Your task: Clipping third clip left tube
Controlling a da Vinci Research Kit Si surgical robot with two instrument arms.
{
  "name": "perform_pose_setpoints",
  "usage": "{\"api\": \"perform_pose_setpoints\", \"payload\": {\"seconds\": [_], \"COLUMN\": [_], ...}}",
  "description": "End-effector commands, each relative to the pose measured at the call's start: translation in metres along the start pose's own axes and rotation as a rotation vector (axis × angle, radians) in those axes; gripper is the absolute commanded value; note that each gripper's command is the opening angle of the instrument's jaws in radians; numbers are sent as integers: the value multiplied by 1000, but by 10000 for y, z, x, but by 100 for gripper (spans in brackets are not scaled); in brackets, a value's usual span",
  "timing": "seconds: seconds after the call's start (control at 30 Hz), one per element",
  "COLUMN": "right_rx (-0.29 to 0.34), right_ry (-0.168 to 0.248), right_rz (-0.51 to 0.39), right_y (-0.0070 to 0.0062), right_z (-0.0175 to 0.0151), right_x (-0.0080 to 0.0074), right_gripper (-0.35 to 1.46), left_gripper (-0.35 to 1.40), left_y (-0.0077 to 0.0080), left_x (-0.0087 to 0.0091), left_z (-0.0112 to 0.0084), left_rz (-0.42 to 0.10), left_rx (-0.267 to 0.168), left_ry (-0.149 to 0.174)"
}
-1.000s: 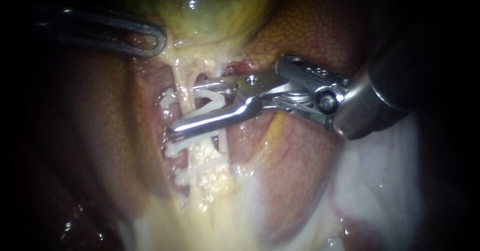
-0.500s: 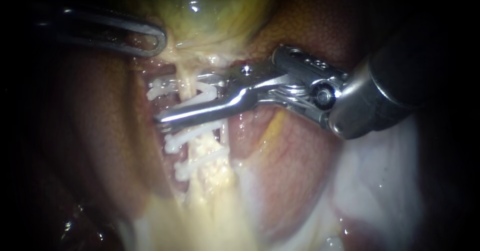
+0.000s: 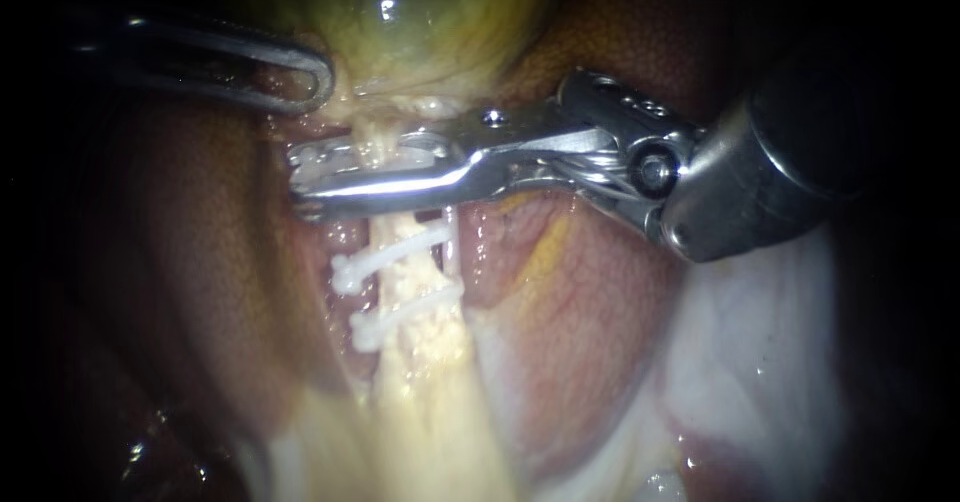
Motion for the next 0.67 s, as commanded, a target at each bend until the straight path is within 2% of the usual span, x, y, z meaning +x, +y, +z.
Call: {"api": "perform_pose_setpoints", "payload": {"seconds": [0.03,0.07,0.1,0.67], "right_rx": [0,0,1,7], "right_ry": [0,-1,-1,-4], "right_rz": [-2,4,15,25], "right_y": [1,2,2,4], "right_z": [-1,-2,-3,-4], "right_x": [-1,-1,-1,-5], "right_gripper": [-23,-33,-35,-35], "left_gripper": [-35,-35,-35,-35], "left_y": [0,0,0,0], "left_x": [0,0,0,0], "left_z": [0,0,0,0], "left_rz": [0,0,0,0], "left_rx": [0,0,0,1], "left_ry": [0,0,0,0]}}
